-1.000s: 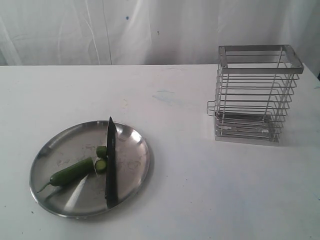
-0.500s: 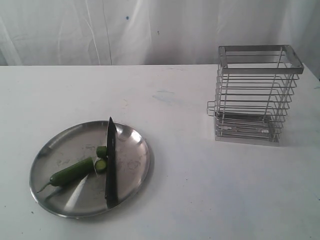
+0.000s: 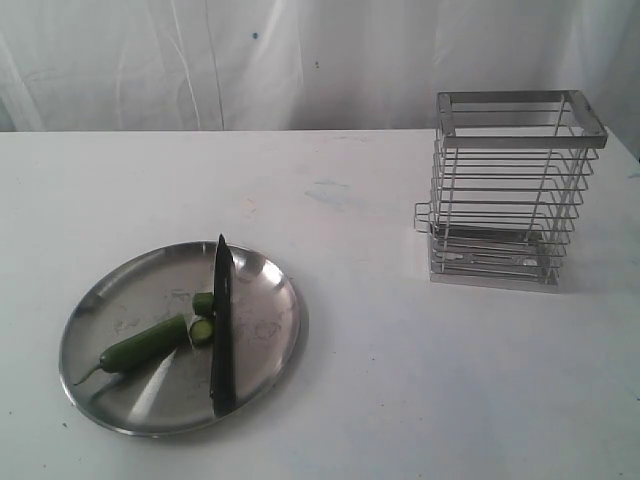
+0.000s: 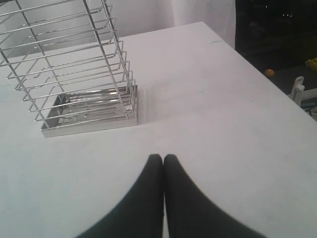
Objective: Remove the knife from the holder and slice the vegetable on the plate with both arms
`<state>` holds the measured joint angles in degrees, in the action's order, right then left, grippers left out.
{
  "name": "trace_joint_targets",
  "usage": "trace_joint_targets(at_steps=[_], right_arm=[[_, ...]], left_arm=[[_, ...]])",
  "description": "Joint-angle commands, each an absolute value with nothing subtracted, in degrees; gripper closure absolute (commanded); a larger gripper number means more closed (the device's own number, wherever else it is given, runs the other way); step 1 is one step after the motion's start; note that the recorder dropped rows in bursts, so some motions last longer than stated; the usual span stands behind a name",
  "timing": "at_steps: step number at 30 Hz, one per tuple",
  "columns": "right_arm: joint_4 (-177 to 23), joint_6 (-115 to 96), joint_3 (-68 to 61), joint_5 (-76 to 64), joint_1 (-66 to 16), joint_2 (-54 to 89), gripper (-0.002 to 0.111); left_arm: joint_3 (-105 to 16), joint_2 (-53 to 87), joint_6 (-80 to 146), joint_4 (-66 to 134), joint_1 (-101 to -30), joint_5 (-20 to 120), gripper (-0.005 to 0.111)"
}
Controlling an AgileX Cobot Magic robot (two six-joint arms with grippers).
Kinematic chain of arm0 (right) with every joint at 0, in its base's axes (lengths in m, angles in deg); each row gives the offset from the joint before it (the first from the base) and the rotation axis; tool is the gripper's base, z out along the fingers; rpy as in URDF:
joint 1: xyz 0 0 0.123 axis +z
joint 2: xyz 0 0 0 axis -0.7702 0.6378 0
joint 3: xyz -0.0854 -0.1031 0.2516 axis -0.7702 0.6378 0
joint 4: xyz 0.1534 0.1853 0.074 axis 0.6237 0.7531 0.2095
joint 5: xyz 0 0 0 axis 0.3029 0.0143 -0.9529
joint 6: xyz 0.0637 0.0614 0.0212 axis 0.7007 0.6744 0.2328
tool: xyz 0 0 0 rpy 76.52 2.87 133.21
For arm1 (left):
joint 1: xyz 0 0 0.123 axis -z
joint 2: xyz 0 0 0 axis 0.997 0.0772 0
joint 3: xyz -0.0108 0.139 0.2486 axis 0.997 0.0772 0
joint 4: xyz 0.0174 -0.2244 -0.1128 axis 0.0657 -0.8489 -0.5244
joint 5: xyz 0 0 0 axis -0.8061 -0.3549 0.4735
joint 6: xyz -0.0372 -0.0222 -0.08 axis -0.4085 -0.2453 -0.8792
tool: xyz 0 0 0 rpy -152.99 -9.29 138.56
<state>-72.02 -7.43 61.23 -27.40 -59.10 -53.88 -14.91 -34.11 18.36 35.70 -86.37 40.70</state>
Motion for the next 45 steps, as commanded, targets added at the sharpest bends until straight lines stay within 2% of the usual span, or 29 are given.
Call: trace_joint_targets(at_steps=[1, 4, 5, 8, 9, 11, 14, 16, 20, 45], right_arm=[[-72.4, -7.2, 61.3, -27.2, -59.0, -54.2, 0.108], [-72.4, -7.2, 61.3, -27.2, -59.0, -54.2, 0.108], [-72.4, -7.2, 61.3, -27.2, -59.0, -54.2, 0.108], [-72.4, -7.2, 61.3, -27.2, -59.0, -54.2, 0.108], [-72.4, -7.2, 61.3, -27.2, -59.0, -54.2, 0.108], [-72.4, -7.2, 61.3, -27.2, -59.0, -54.2, 0.108], [-72.3, -7.2, 61.3, -27.2, -59.0, -54.2, 0.108], [-72.1, -7.2, 61.3, -27.2, -59.0, -54.2, 0.108], [-72.1, -7.2, 61.3, -27.1, -59.0, -54.2, 0.108], [-72.1, -7.2, 61.3, -27.1, -59.0, -54.2, 0.108]], left_arm=[[-7.2, -37.6, -6.1, 40.4, -86.6, 21.4, 0.107], [-0.2, -41.2, -5.4, 38.8, -86.6, 30.7, 0.107], [5.7, -43.2, -5.4, 38.8, -86.6, 42.5, 0.107], [14.9, -46.1, -4.6, 38.8, -86.6, 51.1, 0.107], [16.3, -48.1, -1.8, 38.8, -86.6, 48.2, 0.107], [16.3, -50.8, 4.2, 38.8, -86.6, 33.9, 0.107], [16.3, -52.9, 9.3, 39.0, -86.6, 34.5, 0.107], [16.3, -52.9, 9.0, 38.8, -86.6, 39.8, 0.107], [16.3, -52.9, 12.1, 39.2, -86.6, 29.9, 0.107], [16.3, -52.9, 12.8, 38.8, -86.6, 29.0, 0.107]])
